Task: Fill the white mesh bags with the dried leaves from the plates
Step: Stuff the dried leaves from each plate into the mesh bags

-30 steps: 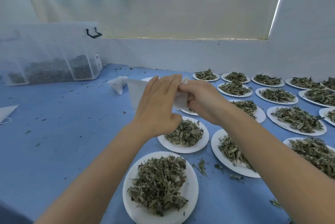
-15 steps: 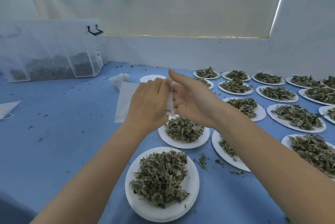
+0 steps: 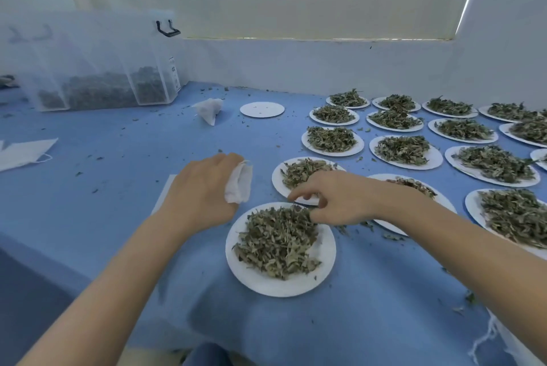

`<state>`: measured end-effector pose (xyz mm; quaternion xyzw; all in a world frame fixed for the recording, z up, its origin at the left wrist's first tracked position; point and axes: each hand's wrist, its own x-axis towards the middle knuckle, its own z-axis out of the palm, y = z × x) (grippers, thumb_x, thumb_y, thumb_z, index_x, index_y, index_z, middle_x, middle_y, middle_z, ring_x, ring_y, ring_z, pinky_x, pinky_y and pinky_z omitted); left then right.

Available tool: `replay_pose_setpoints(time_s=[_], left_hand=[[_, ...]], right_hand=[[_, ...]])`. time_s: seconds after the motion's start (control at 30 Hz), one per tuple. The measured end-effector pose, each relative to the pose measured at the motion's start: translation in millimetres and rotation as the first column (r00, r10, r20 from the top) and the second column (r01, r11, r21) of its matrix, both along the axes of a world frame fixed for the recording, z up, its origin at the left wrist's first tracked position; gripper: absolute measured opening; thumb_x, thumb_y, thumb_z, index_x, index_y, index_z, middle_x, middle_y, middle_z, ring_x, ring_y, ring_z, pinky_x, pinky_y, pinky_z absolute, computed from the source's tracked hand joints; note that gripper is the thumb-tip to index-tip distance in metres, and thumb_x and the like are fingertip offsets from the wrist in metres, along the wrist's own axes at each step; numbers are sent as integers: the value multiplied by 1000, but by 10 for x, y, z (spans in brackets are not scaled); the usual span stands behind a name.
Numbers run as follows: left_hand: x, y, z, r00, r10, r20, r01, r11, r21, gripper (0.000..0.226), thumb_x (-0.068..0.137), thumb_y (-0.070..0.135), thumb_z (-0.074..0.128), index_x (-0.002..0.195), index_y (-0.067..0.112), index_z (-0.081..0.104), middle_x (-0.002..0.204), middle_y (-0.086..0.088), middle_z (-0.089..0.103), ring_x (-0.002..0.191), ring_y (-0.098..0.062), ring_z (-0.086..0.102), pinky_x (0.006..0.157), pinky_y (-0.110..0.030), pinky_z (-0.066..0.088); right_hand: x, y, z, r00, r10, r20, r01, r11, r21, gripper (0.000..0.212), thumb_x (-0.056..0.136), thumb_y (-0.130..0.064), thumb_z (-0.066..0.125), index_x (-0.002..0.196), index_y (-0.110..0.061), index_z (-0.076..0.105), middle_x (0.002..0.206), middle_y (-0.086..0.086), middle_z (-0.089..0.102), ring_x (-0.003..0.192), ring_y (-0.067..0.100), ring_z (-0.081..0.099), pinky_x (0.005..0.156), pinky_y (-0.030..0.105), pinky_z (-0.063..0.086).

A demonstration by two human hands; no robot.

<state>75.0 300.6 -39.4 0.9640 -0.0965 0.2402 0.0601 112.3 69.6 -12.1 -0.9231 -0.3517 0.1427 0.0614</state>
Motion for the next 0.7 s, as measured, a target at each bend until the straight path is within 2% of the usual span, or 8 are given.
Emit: replay_pose_setpoints(time_s=[0.13,0.2,0.27,0.33,0.43,0.53,0.63,0.7], left_hand=[[-128,4,-73,998,34,-48,-36,998,-57,26,71,17,56,94,26,45,92,8,53,86,-24,53,60,-29,25],[-151,-2,-105,998,40,-52,-44,996,-71,28,71,19,56,98,23,49,94,7,54,86,-24,54,61,-29,25],[-158,-7,-138,998,32,-62,-39,993,-109,22,71,21,54,92,26,46,90,7,53,83,-23,52,62,-29,27],[-152,-18,-166,997,20,-69,-29,991,-128,15,73,22,49,84,26,40,86,7,51,79,-23,51,62,-30,29],[-141,-38,-197,997,42,-60,-49,989,-137,21,74,18,52,95,18,49,92,3,55,83,-26,53,65,-31,35],[-145,-50,-187,997,64,-45,-70,986,-151,26,74,15,53,100,16,52,95,0,57,85,-29,54,66,-31,36],[-120,-56,-144,996,72,-50,-80,981,-175,32,74,14,55,105,17,52,99,0,58,89,-30,55,71,-34,42],[-80,-68,-113,997,62,-52,-70,982,-178,35,74,14,55,108,19,52,101,1,58,90,-30,55,72,-33,43]], right_hand=[[-11,-29,-178,1000,14,23,-14,1000,-12,56,85,-32,62,136,-36,40,117,-1,43,87,6,46,80,26,38],[-8,-22,-253,999,14,50,-17,998,54,53,85,-32,63,134,-35,43,111,-4,45,78,-4,42,76,21,34],[1,-11,-310,996,12,87,-23,992,123,45,86,-32,63,129,-34,50,106,-7,50,73,-8,42,73,18,33],[2,2,-351,994,-1,105,-18,984,176,36,86,-29,64,121,-31,58,98,-10,55,71,-7,47,67,15,35],[-2,2,-379,994,-51,99,23,964,264,24,82,-25,66,106,-30,66,81,-18,57,71,-1,56,67,15,43],[-1,-26,-313,989,-116,89,78,935,347,21,79,-23,68,98,-33,67,74,-20,58,73,8,63,65,19,53],[-2,-44,-198,984,-154,93,101,901,423,23,77,-20,69,96,-33,67,71,-18,60,66,-3,58,60,5,45],[-12,-36,-109,984,-165,64,111,858,502,23,76,-17,70,93,-32,68,78,-8,66,67,-1,58,66,5,45]])
